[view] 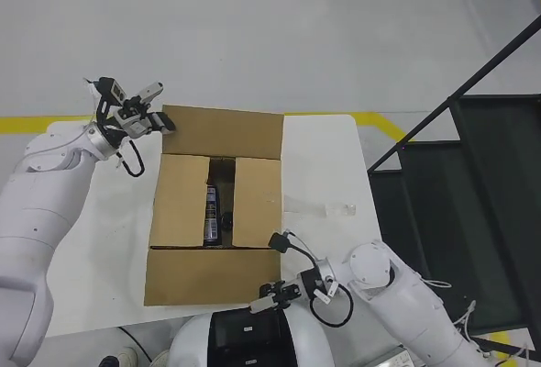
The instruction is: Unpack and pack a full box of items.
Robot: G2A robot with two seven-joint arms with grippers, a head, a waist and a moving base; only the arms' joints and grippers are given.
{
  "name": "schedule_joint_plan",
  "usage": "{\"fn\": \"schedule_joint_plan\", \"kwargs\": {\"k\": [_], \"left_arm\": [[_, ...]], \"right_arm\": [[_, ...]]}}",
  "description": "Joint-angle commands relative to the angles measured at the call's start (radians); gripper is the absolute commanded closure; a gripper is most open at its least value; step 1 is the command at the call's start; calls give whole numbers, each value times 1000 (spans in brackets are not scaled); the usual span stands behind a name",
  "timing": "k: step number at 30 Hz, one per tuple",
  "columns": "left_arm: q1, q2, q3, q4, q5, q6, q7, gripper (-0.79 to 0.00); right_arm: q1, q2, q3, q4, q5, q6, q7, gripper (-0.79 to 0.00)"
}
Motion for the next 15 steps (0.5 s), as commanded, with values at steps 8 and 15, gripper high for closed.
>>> {"fn": "schedule_joint_plan", "kwargs": {"k": [8,15], "left_arm": [[-86,-44,68,159,164,55,16,-785],[-115,-65,111,215,271,121,-58,-785]], "right_arm": [[1,-2,-71,0,-197,-15,-159,-785],[4,0,-83,1,-239,-56,-228,-785]]}}
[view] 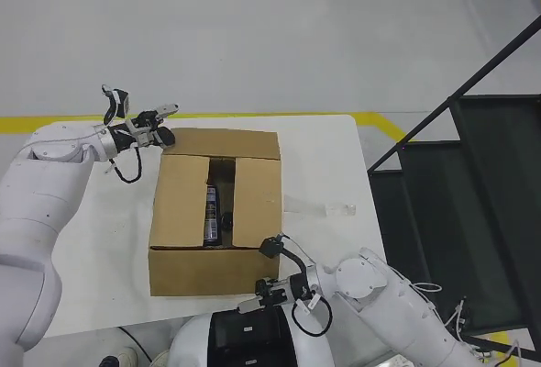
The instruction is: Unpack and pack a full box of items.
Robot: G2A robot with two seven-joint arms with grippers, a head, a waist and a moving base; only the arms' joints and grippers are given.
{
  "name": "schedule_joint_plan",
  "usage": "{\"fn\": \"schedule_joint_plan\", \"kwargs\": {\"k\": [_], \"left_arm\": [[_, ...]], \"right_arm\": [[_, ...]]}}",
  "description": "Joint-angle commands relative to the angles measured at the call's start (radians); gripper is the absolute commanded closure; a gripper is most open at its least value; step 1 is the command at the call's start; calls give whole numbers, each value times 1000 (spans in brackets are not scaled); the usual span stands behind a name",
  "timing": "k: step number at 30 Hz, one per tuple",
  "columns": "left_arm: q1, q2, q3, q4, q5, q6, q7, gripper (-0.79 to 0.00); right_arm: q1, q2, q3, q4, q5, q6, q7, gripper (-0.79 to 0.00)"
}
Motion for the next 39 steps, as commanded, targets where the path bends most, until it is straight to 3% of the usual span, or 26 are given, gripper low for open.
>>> {"fn": "schedule_joint_plan", "kwargs": {"k": [1,12,17,21,29,34,39], "left_arm": [[-6,-6,11,13,31,19,-22,-785],[-35,-19,11,66,85,18,-65,-785],[-35,-17,-27,85,24,-5,-78,-785],[-29,-10,-84,92,-72,-47,-105,-785],[-17,43,-215,92,-244,-120,-249,-785],[21,89,-299,68,-331,-108,-332,-785],[104,129,-356,-1,-364,-52,-395,-785]], "right_arm": [[-2,1,0,-3,-28,-14,-31,-785],[9,-2,-43,24,-134,-43,-150,-785],[17,-3,-46,26,-178,-76,-214,-785],[30,-3,-38,37,-127,-124,-232,-785],[56,16,13,-75,112,-6,22,-785],[114,12,29,-128,188,140,11,-785],[242,-14,-41,-100,203,219,-51,-785]]}}
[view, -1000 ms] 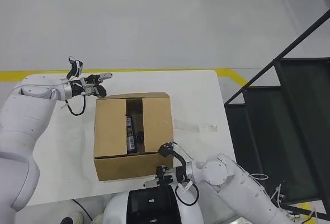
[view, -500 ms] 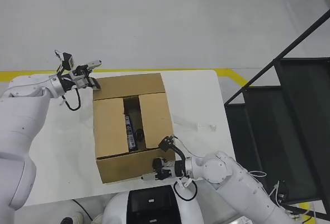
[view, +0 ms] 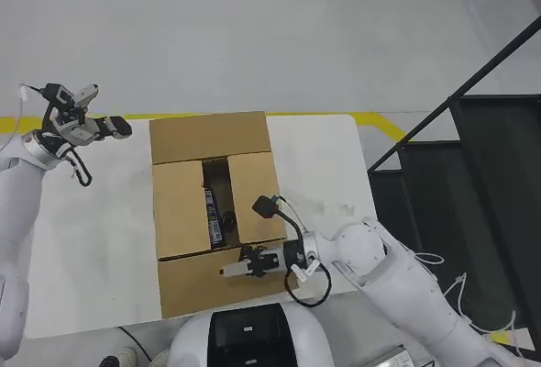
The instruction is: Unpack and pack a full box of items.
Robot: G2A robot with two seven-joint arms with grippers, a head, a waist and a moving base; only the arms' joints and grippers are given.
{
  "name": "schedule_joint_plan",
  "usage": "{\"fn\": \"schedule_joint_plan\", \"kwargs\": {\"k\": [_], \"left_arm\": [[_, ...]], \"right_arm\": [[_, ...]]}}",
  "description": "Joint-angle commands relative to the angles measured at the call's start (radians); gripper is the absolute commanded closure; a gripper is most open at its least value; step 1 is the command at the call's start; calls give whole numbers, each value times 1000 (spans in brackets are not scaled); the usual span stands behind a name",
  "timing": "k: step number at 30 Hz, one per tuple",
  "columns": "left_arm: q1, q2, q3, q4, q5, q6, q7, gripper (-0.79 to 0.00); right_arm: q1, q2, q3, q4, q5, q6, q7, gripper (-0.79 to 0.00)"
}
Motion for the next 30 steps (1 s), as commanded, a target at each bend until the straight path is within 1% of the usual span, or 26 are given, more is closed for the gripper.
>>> {"fn": "schedule_joint_plan", "kwargs": {"k": [1,2,3,5,8,10,11,12,26,28,30], "left_arm": [[51,19,-17,-46,5,44,-43,-785],[66,25,-21,-62,9,69,-68,-785],[97,37,-27,-98,17,100,-76,-785],[146,57,-43,-158,19,125,-76,-785],[241,89,-56,-300,11,194,-76,-785],[307,113,-81,-405,-46,241,-76,-785],[330,121,-94,-438,-77,256,-76,-785],[330,121,-94,-438,-77,256,-76,-785],[330,121,-94,-438,-77,256,-76,-785],[342,121,-86,-459,-36,256,-23,-785],[347,123,-89,-478,-24,273,-4,-785]], "right_arm": [[67,-14,-41,21,-29,14,-41,-785],[86,-18,-55,29,-55,18,-55,-785],[117,-27,-83,56,-81,30,-87,-785],[162,-42,-123,106,-104,54,-127,-785],[211,-64,-174,171,-99,72,-164,-785],[232,-77,-201,205,-90,93,-189,-785],[240,-84,-216,223,-80,113,-193,-785],[247,-89,-225,234,-64,127,-185,-785],[247,-89,-225,234,-64,127,-185,-785],[240,-89,-225,234,-65,120,-195,-785],[248,-92,-228,239,-67,117,-194,-785]]}}
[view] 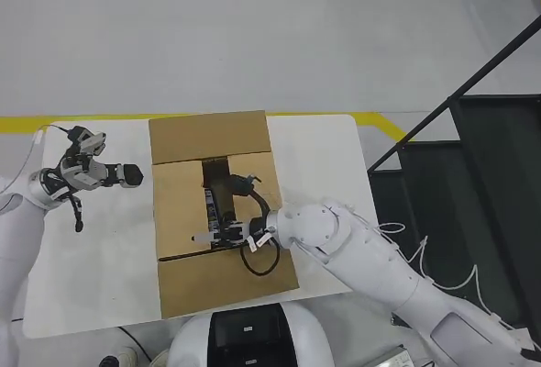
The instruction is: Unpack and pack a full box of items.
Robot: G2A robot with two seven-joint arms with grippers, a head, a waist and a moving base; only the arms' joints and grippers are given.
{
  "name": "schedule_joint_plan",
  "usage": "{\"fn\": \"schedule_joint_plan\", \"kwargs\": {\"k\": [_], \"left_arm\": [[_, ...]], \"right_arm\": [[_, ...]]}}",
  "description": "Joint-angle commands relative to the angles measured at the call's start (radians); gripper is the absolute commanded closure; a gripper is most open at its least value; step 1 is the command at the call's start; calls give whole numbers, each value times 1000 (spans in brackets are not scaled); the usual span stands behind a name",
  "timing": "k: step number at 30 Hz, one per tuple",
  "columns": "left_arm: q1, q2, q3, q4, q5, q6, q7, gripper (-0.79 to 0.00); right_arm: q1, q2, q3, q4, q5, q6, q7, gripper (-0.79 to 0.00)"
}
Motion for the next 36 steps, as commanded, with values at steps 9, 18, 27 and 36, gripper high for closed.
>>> {"fn": "schedule_joint_plan", "kwargs": {"k": [9,18,27,36], "left_arm": [[28,40,-122,-58,55,27,72,-785],[103,80,-250,-169,81,53,117,-785],[171,88,-311,-276,34,69,156,-785],[193,96,-347,-340,-16,152,92,-785]], "right_arm": [[129,-66,-112,117,44,-27,13,-785],[234,-156,-226,233,115,-136,-2,-785],[241,-181,-236,139,51,-258,-58,-785],[350,-318,-399,307,95,-284,-45,-785]]}}
